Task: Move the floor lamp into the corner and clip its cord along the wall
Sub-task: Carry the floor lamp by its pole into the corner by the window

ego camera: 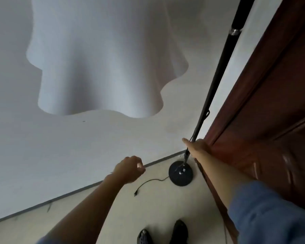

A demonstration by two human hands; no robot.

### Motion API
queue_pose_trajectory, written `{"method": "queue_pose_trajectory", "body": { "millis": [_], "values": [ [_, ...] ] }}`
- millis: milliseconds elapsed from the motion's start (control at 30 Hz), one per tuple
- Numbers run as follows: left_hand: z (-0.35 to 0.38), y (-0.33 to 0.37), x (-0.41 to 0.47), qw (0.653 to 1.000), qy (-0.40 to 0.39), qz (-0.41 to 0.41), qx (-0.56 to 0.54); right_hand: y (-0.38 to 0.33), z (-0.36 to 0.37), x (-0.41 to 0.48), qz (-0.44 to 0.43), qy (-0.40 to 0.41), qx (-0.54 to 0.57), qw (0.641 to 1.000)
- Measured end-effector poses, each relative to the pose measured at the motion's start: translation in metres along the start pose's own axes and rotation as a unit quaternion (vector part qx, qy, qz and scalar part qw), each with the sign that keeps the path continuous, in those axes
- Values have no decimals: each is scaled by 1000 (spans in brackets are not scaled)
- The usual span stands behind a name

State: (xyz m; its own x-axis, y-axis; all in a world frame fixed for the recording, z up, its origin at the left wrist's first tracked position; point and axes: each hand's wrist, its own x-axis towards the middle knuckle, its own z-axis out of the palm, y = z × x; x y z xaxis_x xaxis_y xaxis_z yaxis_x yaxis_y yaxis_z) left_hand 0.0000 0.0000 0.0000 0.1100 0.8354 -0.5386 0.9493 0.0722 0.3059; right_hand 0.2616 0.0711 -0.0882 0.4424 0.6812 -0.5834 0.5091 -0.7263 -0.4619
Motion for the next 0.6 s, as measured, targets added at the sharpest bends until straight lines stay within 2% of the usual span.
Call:
{"method": "queue_pose_trajectory", "body": {
  "millis": [133, 233, 467, 533, 600],
  "values": [
    [6, -5, 7, 1000, -8, -19, -10, -9, 4, 6, -11, 77, -11, 997],
    [10, -10, 9, 999, -11, -27, -19, -7, 8, 9, -28, 82, -4, 996],
    [1, -15, 9, 999, -4, -32, -31, 19, 7, 2, -55, 43, 16, 997],
    [-1, -16, 7, 999, 0, -31, -36, 29, 7, -4, -21, -1, 32, 999],
    [-2, -17, 1, 999, 2, -31, -40, 38, 10, -14, 21, -70, 120, 990]
  ]
}}
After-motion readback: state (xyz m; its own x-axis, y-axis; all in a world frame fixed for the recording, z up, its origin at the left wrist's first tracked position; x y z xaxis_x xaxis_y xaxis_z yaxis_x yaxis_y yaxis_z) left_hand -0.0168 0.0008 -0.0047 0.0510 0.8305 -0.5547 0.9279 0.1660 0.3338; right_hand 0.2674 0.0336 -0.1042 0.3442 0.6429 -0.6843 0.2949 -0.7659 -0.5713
